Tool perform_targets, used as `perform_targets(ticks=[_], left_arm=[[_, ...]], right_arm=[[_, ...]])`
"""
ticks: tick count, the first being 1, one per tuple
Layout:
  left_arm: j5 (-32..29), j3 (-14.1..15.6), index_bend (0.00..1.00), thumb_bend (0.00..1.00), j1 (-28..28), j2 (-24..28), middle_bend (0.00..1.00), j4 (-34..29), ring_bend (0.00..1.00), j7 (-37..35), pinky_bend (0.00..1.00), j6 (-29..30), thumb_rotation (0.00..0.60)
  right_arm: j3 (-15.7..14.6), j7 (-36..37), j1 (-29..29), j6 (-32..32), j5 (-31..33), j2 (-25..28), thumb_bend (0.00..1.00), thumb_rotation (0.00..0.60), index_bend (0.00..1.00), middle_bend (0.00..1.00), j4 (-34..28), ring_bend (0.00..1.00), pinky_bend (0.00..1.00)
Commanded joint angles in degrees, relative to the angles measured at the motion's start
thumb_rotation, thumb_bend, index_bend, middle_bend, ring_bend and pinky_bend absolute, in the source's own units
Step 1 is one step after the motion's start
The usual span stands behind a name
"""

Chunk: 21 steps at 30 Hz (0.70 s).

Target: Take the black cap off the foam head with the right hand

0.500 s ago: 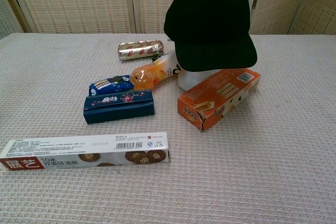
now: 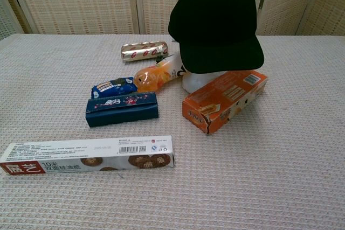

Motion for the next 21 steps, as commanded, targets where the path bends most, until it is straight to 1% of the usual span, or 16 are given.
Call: perform_targets(ticks=[1, 2, 4, 5, 7, 9, 11, 14, 17, 19, 21], left_arm=[[0.4, 0.2, 0.27, 0.08, -0.2, 0.3, 0.25, -0.4, 0.21, 0.0, 0.14, -0.3, 0.600], [0.6, 0.2, 0.27, 0.08, -0.3, 0.4, 0.25, -0.5, 0.21, 0.0, 0.14, -0.3, 0.600], [0.8, 0.1, 0.27, 0.08, -0.3, 0.7, 0.25, -0.8, 0.21, -0.1, 0.14, -0.3, 0.600], [0.9, 0.1, 0.27, 0.08, -0.3, 0.8, 0.25, -0.9, 0.21, -0.1, 0.14, -0.2, 0.600], [1.1, 0.2, 0.27, 0.08, -0.3, 1.1, 0.25, -1.1, 0.21, -0.1, 0.14, -0.1, 0.600], [1.2, 0.2, 0.27, 0.08, -0.2, 1.3, 0.25, -1.4, 0.21, -0.1, 0.14, 0.0, 0.600], [1.3, 0.4, 0.27, 0.08, 0.0, 1.6, 0.25, -1.6, 0.21, -0.2, 0.14, 0.1, 0.600], [1.1, 0.5, 0.27, 0.08, 0.2, 2.1, 0.25, -1.8, 0.21, -0.3, 0.14, 0.2, 0.600], [1.1, 0.5, 0.27, 0.08, 0.4, 2.5, 0.25, -2.0, 0.21, -0.4, 0.14, 0.3, 0.600], [1.0, 0.6, 0.27, 0.08, 0.5, 2.6, 0.25, -2.0, 0.21, -0.5, 0.14, 0.3, 0.600], [1.0, 0.6, 0.27, 0.08, 0.5, 2.7, 0.25, -2.0, 0.21, -0.6, 0.14, 0.3, 0.600]], right_arm=[[0.7, -0.4, 1.6, -1.0, -1.0, -1.2, 0.18, 0.391, 0.26, 0.49, 0.6, 0.43, 0.54], [0.9, -0.6, 2.3, -1.4, -1.4, -1.6, 0.18, 0.391, 0.26, 0.52, 0.8, 0.46, 0.59], [1.9, -1.2, 4.0, -2.3, -2.3, -3.0, 0.17, 0.404, 0.30, 0.64, 1.4, 0.59, 0.74], [2.4, -1.4, 4.9, -2.6, -2.6, -3.8, 0.16, 0.413, 0.32, 0.68, 1.9, 0.64, 0.78], [3.7, -1.7, 6.9, -3.6, -2.9, -5.8, 0.11, 0.441, 0.36, 0.79, 2.9, 0.76, 0.89], [4.7, -2.0, 8.8, -4.8, -2.9, -7.5, 0.07, 0.453, 0.39, 0.87, 3.8, 0.85, 0.97], [6.0, -2.5, 10.8, -5.6, -3.1, -9.9, 0.04, 0.471, 0.42, 0.92, 5.2, 0.91, 1.00], [7.3, -3.8, 13.5, -6.5, -3.4, -13.4, 0.03, 0.490, 0.45, 0.97, 7.8, 0.98, 1.00], [7.9, -5.0, 15.7, -7.1, -3.9, -16.5, 0.03, 0.500, 0.45, 0.99, 10.6, 1.00, 1.00], [8.4, -5.3, 17.0, -7.1, -4.1, -18.6, 0.03, 0.534, 0.45, 1.00, 12.5, 1.00, 1.00], [8.7, -5.4, 18.1, -7.0, -4.3, -20.6, 0.03, 0.553, 0.45, 1.00, 14.5, 1.00, 1.00]])
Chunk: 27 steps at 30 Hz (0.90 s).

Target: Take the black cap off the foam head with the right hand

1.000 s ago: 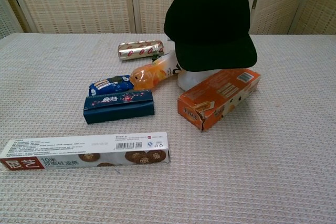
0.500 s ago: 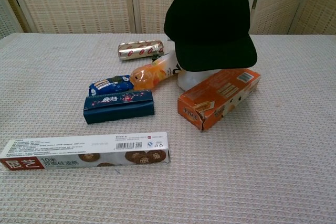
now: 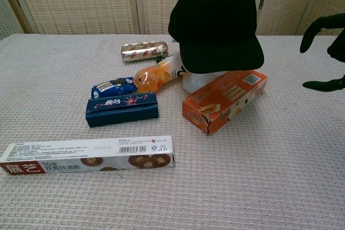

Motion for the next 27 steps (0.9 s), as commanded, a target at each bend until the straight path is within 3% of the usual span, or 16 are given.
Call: perform_targets(ticks=[1, 20, 24, 27], left_arm=[[0.0, 0.0, 0.27, 0.08, 0.0, 0.1, 0.24, 0.0, 0.21, -0.1, 0.14, -0.1, 0.600], [0.1, -0.2, 0.27, 0.08, -0.2, 1.3, 0.24, -0.1, 0.21, -1.7, 0.14, -0.4, 0.600], [0.1, -0.3, 0.27, 0.08, -0.2, 1.6, 0.24, -0.2, 0.21, -2.1, 0.14, -0.4, 0.600], [0.1, -0.3, 0.27, 0.08, -0.2, 1.8, 0.24, -0.3, 0.21, -2.5, 0.14, -0.4, 0.600]], right_arm=[[1.0, -0.4, 2.4, -0.2, -0.4, -3.4, 0.03, 0.558, 0.45, 1.00, 3.5, 1.00, 1.00], [2.7, 5.5, 11.0, 1.5, 0.4, -16.9, 0.04, 0.597, 0.46, 1.00, 21.2, 1.00, 1.00], [2.7, 6.7, 12.4, 1.7, 0.5, -18.7, 0.09, 0.598, 0.46, 1.00, 24.1, 1.00, 1.00], [2.4, 7.5, 13.3, 2.1, 0.5, -19.9, 0.21, 0.600, 0.48, 1.00, 26.2, 1.00, 1.00]])
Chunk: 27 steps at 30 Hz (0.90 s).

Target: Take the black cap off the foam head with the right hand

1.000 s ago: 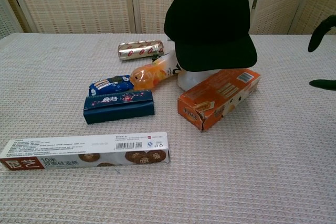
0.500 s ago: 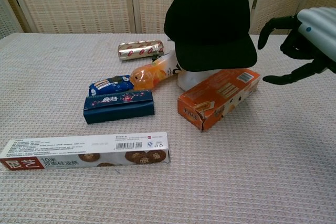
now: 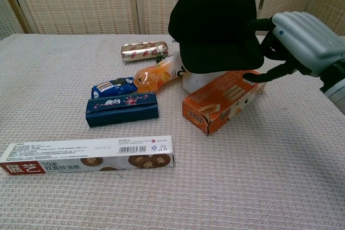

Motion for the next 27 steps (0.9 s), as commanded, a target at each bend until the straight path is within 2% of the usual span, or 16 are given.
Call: perform_targets(ticks=[1, 2, 3, 6, 8, 10, 13, 18, 27], left_arm=[[0.0, 0.0, 0.27, 0.08, 0.0, 0.2, 0.24, -0.1, 0.21, -0.2, 0.14, -0.1, 0.600], [-0.1, 0.1, 0.27, 0.08, 0.0, 0.4, 0.24, -0.2, 0.21, -0.3, 0.14, -0.2, 0.600], [-0.1, 0.1, 0.27, 0.08, 0.0, 0.6, 0.24, -0.4, 0.21, -0.5, 0.14, -0.3, 0.600], [-0.2, 0.2, 0.27, 0.08, 0.1, 0.8, 0.25, -0.5, 0.21, -0.6, 0.14, -0.4, 0.600], [-0.2, 0.2, 0.27, 0.08, 0.1, 1.1, 0.25, -0.7, 0.21, -1.0, 0.14, -0.3, 0.600], [0.1, 0.1, 0.27, 0.08, 0.1, 1.3, 0.25, -0.6, 0.21, -1.3, 0.14, -0.1, 0.600], [0.4, 0.2, 0.27, 0.08, 0.0, 1.3, 0.24, -0.7, 0.21, -1.4, 0.14, -0.3, 0.600], [0.7, 0.2, 0.27, 0.08, 0.0, 1.4, 0.24, -0.9, 0.21, -1.4, 0.14, -0.2, 0.600], [1.0, 0.4, 0.27, 0.08, 0.0, 1.7, 0.24, -1.0, 0.21, -1.5, 0.14, -0.2, 0.600]], right_arm=[[-0.3, 1.4, 1.1, 0.5, 0.0, -1.4, 0.28, 0.599, 0.50, 1.00, 2.2, 1.00, 1.00], [-0.5, 1.8, 1.2, 0.8, 0.1, -1.6, 0.31, 0.599, 0.51, 1.00, 2.6, 1.00, 1.00], [-0.6, 2.3, 1.2, 1.1, 0.0, -1.8, 0.39, 0.599, 0.53, 1.00, 3.1, 1.00, 1.00], [-0.8, 2.6, 1.3, 1.4, 0.0, -2.0, 0.51, 0.599, 0.56, 1.00, 3.5, 1.00, 1.00], [-1.1, 3.3, 1.4, 1.9, -0.2, -2.1, 0.66, 0.598, 0.61, 1.00, 4.5, 1.00, 1.00], [-1.4, 4.8, 1.5, 2.9, -0.4, -1.8, 0.76, 0.599, 0.64, 1.00, 5.4, 1.00, 1.00], [-1.2, 6.4, 1.5, 4.0, 0.1, -1.7, 0.88, 0.599, 0.69, 1.00, 5.3, 1.00, 1.00], [-0.3, 7.6, 1.7, 5.5, 1.1, -1.2, 0.99, 0.600, 0.74, 1.00, 4.4, 1.00, 1.00], [3.7, 6.3, 3.7, 5.5, 4.0, 1.3, 1.00, 0.599, 0.76, 1.00, -0.9, 1.00, 1.00]])
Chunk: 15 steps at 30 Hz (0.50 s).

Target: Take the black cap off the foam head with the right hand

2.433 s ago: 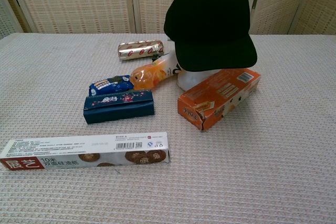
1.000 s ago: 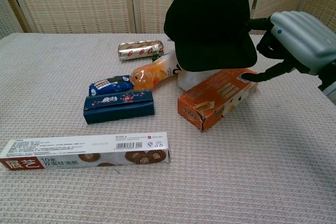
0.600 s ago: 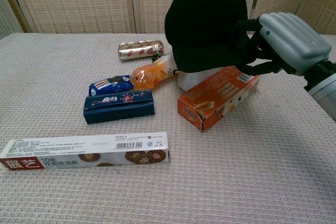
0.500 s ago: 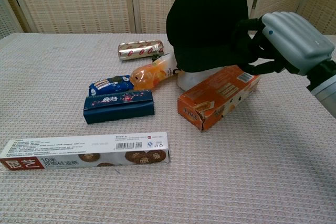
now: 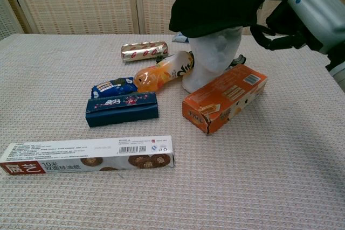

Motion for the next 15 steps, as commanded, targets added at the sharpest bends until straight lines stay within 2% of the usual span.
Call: perform_targets(ticks=[1, 8, 15], left_arm=[[0.1, 0.1, 0.27, 0.08, -0.1, 0.0, 0.24, -0.1, 0.21, 0.1, 0.14, -0.2, 0.600], [0.5, 0.5, 0.27, 0.08, 0.0, -0.1, 0.24, -0.2, 0.21, 0.3, 0.14, -0.3, 0.600], [0.6, 0.7, 0.27, 0.08, 0.1, 0.0, 0.24, -0.3, 0.21, 0.6, 0.14, -0.5, 0.600]], right_arm=[[2.2, -1.3, 1.5, -0.4, 1.4, 1.2, 1.00, 0.599, 0.76, 1.00, -2.1, 1.00, 1.00], [6.9, -4.9, 5.7, -3.5, 4.4, 3.4, 1.00, 0.600, 0.77, 1.00, -5.7, 1.00, 1.00], [10.6, -7.5, 9.8, -7.0, 7.7, 4.7, 1.00, 0.597, 0.78, 1.00, -5.6, 1.00, 1.00]])
